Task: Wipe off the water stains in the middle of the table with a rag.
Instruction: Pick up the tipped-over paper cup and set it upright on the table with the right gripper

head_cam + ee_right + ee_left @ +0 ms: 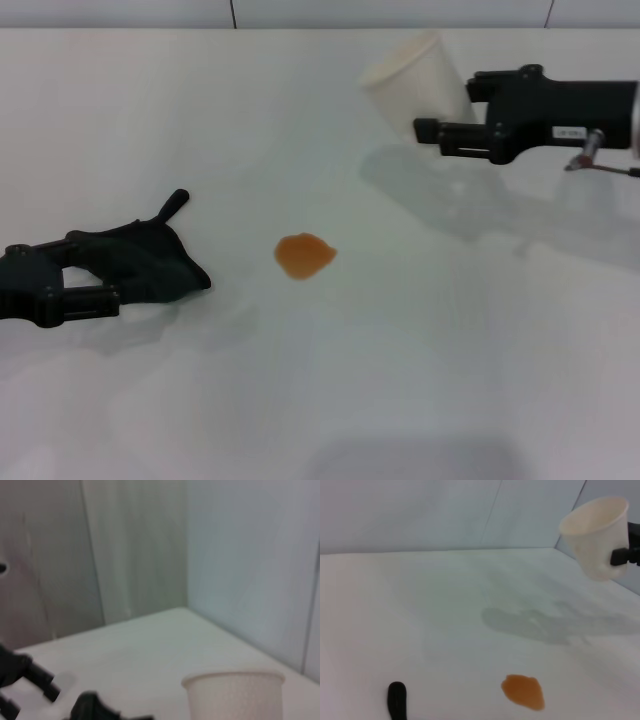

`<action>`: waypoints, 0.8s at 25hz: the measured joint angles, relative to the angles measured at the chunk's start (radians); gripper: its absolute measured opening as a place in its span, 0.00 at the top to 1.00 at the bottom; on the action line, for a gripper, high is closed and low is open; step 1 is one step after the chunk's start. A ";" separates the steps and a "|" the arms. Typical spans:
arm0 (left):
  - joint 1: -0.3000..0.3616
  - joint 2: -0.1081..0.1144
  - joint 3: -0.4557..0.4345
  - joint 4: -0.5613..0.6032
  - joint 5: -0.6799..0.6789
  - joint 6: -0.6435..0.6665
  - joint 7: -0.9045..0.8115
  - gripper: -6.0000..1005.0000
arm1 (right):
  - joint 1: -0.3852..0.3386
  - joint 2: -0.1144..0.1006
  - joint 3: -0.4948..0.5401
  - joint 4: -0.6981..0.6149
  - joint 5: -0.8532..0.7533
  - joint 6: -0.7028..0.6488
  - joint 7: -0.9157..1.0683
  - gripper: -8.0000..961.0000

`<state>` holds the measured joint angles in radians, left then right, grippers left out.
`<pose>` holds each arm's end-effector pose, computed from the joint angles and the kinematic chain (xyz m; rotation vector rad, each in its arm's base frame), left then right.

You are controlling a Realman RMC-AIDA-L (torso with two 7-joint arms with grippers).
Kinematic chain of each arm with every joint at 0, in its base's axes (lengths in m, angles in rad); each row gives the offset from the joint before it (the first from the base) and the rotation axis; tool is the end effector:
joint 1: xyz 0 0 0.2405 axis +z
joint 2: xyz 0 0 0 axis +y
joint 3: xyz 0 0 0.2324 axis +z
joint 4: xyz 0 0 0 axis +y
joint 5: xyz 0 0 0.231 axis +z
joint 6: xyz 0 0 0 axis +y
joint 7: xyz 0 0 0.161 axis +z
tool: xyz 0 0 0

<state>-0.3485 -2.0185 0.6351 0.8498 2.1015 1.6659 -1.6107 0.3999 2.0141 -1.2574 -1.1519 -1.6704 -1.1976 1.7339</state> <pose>-0.3114 0.3000 0.0567 -2.6189 -0.9566 -0.5152 0.1645 0.3865 0.0283 -2.6040 0.4481 0.6034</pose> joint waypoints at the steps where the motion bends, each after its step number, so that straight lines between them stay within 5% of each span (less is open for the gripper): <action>1: -0.001 0.000 0.000 0.000 0.000 0.000 0.000 0.12 | -0.008 0.000 0.009 0.026 0.038 -0.003 -0.036 0.41; 6: -0.002 0.001 0.000 0.000 0.000 -0.005 0.000 0.12 | -0.041 0.000 0.022 0.214 0.280 -0.049 -0.307 0.41; 20: -0.021 0.001 0.000 -0.002 0.000 -0.024 -0.002 0.12 | -0.001 0.008 0.007 0.589 0.531 -0.109 -0.838 0.42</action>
<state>-0.3691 -2.0177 0.6351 0.8483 2.1017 1.6419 -1.6132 0.3984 2.0220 -1.2506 -0.5625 -1.1390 -1.3069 0.8961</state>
